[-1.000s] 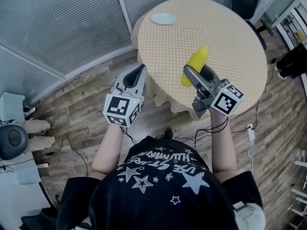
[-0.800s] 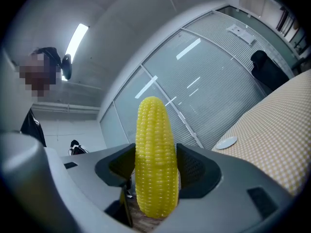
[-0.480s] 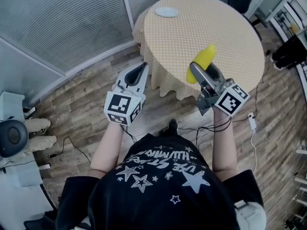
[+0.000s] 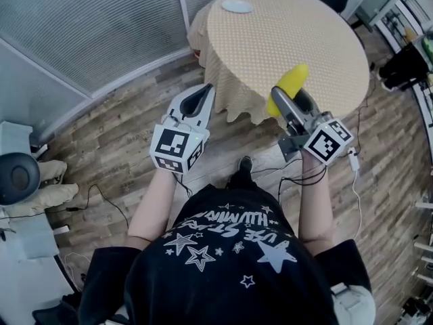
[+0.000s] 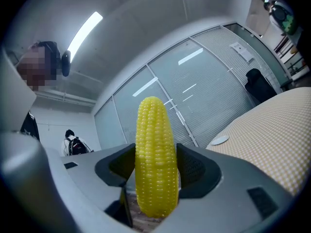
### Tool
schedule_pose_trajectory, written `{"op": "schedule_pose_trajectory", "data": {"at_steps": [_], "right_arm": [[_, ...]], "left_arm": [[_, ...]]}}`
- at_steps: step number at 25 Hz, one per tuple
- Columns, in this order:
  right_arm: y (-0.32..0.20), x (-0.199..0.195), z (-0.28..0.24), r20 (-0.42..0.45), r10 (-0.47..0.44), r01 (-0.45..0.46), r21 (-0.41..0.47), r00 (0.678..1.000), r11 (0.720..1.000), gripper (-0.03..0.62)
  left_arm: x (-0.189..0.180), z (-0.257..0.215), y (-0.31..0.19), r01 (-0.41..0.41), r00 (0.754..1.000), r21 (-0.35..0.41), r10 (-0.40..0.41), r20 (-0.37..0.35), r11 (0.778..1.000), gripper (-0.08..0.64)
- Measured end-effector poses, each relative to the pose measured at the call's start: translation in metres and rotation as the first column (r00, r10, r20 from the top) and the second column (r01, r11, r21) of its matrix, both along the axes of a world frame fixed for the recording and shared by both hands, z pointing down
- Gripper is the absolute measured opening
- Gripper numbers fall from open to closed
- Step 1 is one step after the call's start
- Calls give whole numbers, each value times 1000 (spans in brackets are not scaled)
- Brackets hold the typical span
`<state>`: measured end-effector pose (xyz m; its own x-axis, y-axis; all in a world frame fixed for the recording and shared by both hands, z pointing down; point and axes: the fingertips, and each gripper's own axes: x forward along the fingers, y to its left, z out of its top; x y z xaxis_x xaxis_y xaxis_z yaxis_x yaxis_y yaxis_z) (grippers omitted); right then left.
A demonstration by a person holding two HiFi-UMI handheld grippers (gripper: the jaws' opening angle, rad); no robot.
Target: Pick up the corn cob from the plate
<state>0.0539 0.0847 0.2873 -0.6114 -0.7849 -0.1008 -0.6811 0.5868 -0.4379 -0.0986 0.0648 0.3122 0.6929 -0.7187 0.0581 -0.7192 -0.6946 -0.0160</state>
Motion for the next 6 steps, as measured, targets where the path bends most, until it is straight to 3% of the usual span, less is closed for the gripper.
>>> {"op": "schedule_pose_trajectory", "data": {"at_steps": [6], "right_arm": [[28,-20,5,9,24,-24,-13,1000,1000,262]], "left_arm": [[-22,3,29,-7,1000,-10,7,-8,1000,6]]}}
